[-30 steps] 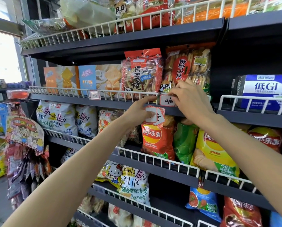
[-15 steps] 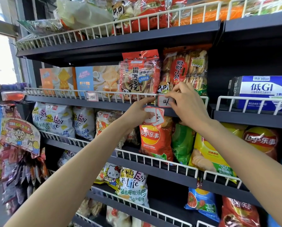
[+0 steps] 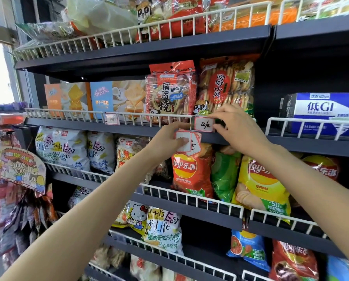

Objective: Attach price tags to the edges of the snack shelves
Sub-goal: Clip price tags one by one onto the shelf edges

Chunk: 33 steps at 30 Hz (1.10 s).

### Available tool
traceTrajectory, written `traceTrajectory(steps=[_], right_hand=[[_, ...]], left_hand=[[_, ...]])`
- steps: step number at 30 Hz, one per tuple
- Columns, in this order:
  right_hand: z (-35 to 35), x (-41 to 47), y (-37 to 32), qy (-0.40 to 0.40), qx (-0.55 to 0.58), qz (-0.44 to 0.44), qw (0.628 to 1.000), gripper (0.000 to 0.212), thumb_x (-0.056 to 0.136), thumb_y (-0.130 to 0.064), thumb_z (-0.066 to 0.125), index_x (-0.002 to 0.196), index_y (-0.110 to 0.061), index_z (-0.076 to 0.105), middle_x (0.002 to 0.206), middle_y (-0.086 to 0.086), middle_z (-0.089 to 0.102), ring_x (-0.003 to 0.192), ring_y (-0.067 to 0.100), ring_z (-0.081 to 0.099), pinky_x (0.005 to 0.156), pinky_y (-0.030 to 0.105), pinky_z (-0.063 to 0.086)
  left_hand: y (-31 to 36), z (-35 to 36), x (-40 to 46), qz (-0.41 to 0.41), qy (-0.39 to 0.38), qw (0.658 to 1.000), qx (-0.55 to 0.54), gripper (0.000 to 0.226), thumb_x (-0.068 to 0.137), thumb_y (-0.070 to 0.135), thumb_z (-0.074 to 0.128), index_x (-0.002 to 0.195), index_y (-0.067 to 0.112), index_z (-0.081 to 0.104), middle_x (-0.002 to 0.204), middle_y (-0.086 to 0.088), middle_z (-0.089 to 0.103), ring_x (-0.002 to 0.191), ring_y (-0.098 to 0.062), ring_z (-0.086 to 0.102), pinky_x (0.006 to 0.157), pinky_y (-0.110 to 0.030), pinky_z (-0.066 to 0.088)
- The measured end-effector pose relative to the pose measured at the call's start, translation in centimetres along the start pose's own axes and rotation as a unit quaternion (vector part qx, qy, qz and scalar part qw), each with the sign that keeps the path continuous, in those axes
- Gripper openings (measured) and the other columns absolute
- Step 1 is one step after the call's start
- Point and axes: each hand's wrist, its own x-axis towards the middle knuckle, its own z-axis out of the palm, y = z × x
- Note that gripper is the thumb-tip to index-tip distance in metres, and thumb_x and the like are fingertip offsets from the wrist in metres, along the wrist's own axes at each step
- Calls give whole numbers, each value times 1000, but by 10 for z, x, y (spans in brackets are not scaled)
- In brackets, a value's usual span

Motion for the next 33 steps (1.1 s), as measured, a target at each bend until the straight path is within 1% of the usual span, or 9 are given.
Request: traceTrajectory(steps=[5,9,11,13,16,20,24,30,33], right_hand=[[-8,-6,-8,-11,179,63,982,23,95,-21,52,112,-17,66,105,-6,62,94,5,53,81,19,36],[-11,-18,-15,-19,346,108,932,14,92,-22,56,97,-21,69,81,-18,63,67,-13,56,61,9,46],[-10,-23,-13,-8,367,118,923,12,90,-20,59,94,-21,71,84,-17,66,71,-10,57,64,8,46],[-10,-25,-10,21,340,113,934,14,91,-18,58,96,-21,71,90,-11,67,81,-3,59,71,12,43],[-7,-17,-6,60,140,78,985,24,96,-20,50,112,-19,67,101,-3,60,97,10,52,78,22,40],[4,-7,-8,34,-51,-17,998,30,97,-19,46,123,-16,60,114,4,55,109,21,44,87,35,42],[11,-3,-12,39,-107,-32,993,28,94,-11,50,118,-10,62,109,7,55,105,24,46,82,37,45],[12,1,-11,46,-78,-9,996,27,96,-14,45,118,-8,60,111,6,52,106,23,43,85,36,42],[10,4,-11,43,-90,-7,995,26,96,-15,45,116,-8,61,111,6,52,105,23,43,86,37,43]], left_hand=[[4,6,-4,20,66,996,-64,14,94,10,51,107,14,55,105,-13,68,96,-28,66,90,-50,52],[6,16,-8,46,64,994,-75,12,94,14,52,106,15,52,106,-13,66,96,-27,65,89,-50,52],[6,20,-10,56,63,995,-48,13,94,16,52,107,16,49,105,-12,66,94,-27,65,87,-50,52],[6,22,-12,60,67,996,-17,14,95,15,51,108,16,47,102,-11,66,92,-29,65,84,-52,52],[5,19,-12,52,83,994,38,21,95,13,49,115,15,48,102,-12,66,92,-35,64,80,-52,51],[3,12,-6,28,76,994,71,34,95,12,50,128,17,46,112,-10,64,94,-30,65,82,-49,53],[2,9,6,7,46,996,72,50,94,11,51,141,19,36,135,-5,52,99,-21,63,89,-42,53],[2,8,15,-7,17,999,38,54,92,11,53,142,17,34,135,-8,53,118,-26,55,100,-46,46],[4,8,18,-6,15,1000,19,53,93,8,52,142,14,34,132,-11,55,114,-27,59,98,-47,47]])
